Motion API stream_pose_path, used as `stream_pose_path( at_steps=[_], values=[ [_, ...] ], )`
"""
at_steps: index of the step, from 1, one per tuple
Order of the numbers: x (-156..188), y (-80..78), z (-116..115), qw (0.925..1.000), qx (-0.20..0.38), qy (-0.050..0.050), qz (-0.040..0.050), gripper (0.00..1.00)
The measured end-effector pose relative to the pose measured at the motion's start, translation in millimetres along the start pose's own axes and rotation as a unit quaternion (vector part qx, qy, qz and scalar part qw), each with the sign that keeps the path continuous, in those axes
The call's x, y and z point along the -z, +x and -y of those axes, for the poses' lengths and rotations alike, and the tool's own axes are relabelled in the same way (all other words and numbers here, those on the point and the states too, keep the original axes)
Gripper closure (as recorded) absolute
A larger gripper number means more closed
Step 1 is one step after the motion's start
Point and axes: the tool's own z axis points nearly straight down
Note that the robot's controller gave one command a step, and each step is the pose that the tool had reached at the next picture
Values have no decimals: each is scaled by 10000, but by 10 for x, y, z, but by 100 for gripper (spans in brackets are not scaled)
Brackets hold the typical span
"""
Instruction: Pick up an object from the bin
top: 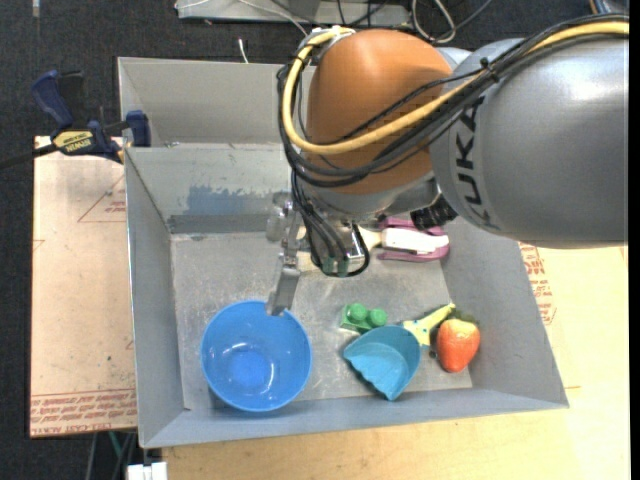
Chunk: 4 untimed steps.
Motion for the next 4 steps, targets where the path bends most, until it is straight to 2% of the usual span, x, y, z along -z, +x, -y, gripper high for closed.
stream_pose_path(
  at_steps=[1,2,3,4],
  values=[
    [-897,-75,66,9996,-275,21,-48,0],
    [-1124,73,155,9998,-210,29,-57,0],
    [-1861,-95,303,9857,1685,1,-18,0],
    [-2163,-208,296,9841,1777,14,-73,0]
  ],
)
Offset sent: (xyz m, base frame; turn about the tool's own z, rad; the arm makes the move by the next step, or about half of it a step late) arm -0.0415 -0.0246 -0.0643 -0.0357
